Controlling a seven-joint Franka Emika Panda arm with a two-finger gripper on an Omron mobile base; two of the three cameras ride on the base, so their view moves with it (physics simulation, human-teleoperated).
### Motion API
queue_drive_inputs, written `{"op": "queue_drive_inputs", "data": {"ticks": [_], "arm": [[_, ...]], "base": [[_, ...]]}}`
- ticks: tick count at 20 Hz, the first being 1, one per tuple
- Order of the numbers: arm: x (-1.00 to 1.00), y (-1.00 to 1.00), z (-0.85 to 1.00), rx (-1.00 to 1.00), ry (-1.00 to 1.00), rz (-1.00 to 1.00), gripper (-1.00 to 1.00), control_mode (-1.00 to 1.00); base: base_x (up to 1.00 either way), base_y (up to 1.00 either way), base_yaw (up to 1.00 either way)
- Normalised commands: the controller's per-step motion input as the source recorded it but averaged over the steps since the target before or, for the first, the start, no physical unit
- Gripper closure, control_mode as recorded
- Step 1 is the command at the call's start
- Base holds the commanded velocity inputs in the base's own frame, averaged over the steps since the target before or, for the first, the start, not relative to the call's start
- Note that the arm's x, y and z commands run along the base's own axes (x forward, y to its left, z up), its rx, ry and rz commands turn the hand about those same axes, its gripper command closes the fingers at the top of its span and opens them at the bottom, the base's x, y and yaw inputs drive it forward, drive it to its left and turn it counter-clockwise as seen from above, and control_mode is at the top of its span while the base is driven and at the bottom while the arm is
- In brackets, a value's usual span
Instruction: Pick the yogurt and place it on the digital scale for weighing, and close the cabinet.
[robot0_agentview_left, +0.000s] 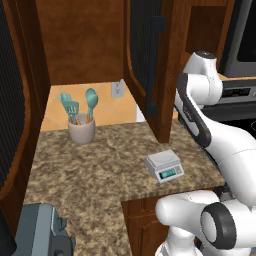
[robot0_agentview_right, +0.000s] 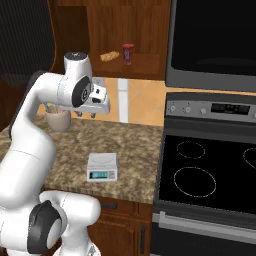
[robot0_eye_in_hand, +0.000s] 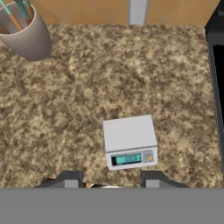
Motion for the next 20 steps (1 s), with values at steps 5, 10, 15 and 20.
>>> {"op": "queue_drive_inputs", "data": {"ticks": [5,10,15,20], "arm": [[-0.73,0.01,0.02,-0.01,-0.26,0.00,-1.00,-1.00],[-0.87,-0.01,0.58,-0.12,-0.49,0.00,-1.00,-1.00],[-0.47,-0.10,1.00,-0.09,-0.21,0.00,-1.00,-1.00],[-0.11,-0.20,0.89,-0.05,-0.21,-0.03,-1.00,-1.00]], "base": [[0.00,0.00,0.00],[0.00,0.00,0.00],[0.00,0.00,0.00],[0.00,0.00,0.00]]}}
